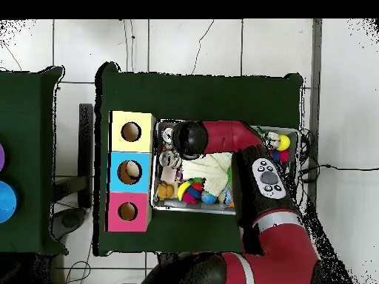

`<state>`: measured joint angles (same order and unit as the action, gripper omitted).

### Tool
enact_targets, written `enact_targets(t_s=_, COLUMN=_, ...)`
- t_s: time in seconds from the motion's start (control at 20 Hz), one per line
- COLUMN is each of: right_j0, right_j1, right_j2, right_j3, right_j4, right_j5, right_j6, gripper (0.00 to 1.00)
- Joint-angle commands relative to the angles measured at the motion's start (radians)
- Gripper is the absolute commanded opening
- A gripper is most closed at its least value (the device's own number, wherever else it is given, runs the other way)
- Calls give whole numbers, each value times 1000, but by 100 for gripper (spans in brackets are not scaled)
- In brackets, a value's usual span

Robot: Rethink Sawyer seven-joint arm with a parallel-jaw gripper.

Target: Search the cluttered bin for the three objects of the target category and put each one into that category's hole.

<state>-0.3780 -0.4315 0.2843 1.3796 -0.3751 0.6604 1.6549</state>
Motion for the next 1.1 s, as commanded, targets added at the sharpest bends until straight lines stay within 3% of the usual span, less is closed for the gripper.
enact_targets(t_s=0.05, right_j0=-27, right_j1=-96, right_j2=-5, right_j3=167, right_j4=-43, right_j5=12, right_j6=-28, gripper=100)
enact_targets(t_s=0.25, right_j0=-30, right_j1=-155, right_j2=11, right_j3=189, right_j4=-6, right_j5=89, right_j6=-38, gripper=100)
enact_targets(t_s=0.4, right_j0=-22, right_j1=-147, right_j2=12, right_j3=176, right_j4=-5, right_j5=98, right_j6=-28, gripper=100)
enact_targets(t_s=0.8, right_j0=14, right_j1=-112, right_j2=-43, right_j3=166, right_j4=-66, right_j5=-21, right_j6=45, gripper=100)
enact_targets(t_s=1.1, right_j0=2, right_j1=-71, right_j2=-52, right_j3=112, right_j4=-87, right_j5=-40, right_j6=15, gripper=100)
